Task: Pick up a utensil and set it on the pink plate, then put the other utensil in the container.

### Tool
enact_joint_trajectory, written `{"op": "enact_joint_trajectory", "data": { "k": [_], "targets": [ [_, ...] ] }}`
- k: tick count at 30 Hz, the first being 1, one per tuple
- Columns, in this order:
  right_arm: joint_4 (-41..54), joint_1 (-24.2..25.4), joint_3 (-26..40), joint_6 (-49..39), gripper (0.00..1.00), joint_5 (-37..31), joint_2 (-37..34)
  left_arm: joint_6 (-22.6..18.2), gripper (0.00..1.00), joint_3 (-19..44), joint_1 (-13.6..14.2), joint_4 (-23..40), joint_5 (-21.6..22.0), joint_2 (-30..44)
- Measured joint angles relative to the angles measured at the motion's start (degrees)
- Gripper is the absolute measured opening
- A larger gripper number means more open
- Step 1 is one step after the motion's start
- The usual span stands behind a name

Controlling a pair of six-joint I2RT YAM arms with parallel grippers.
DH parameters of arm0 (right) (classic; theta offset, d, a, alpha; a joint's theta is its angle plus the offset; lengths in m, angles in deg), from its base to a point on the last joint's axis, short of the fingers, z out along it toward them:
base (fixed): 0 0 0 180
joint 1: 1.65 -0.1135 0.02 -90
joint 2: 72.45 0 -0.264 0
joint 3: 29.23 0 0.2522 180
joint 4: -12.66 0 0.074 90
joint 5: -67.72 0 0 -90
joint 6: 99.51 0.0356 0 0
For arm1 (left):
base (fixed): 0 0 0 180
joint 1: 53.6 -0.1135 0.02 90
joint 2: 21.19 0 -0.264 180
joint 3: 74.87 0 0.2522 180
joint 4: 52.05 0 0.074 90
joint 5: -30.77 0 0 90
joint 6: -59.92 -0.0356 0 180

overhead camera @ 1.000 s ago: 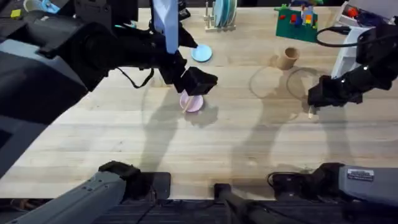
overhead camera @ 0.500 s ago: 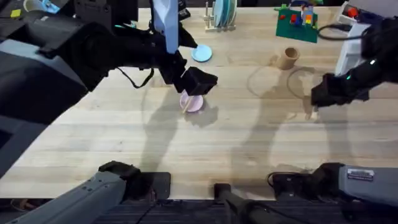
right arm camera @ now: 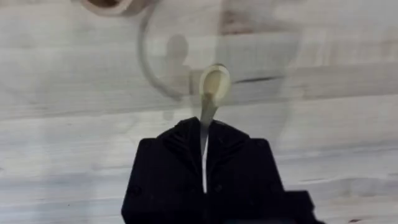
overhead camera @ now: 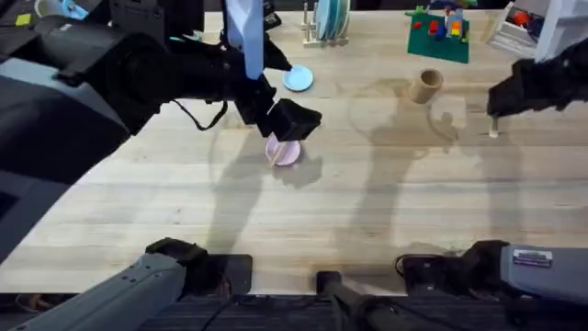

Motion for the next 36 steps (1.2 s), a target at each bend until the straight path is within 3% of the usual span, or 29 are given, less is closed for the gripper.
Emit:
{"op": "enact_joint_trajectory", "data": {
  "k": [13, 18, 28, 36],
  "targets": [
    [0.0, 1.0, 3.8, -7.5, 0.029, 2.5, 6.7, 0.0, 0.995, 0.0, 0.0, 0.0, 0.0, 0.0],
    [0.1, 5.7, 3.8, -13.3, 0.029, 12.0, 8.8, 0.0, 0.995, 0.0, 0.0, 0.0, 0.0, 0.0],
    [-0.3, 19.0, 3.8, -26.4, 0.029, 39.2, 8.9, 0.0, 0.994, 0.0, 0.0, 0.0, -0.2, 0.0],
    [-0.4, 20.8, 3.8, -33.6, 0.029, 48.6, 7.7, 0.0, 0.995, 0.0, 0.0, -0.3, -2.7, 0.0]
  ]
}}
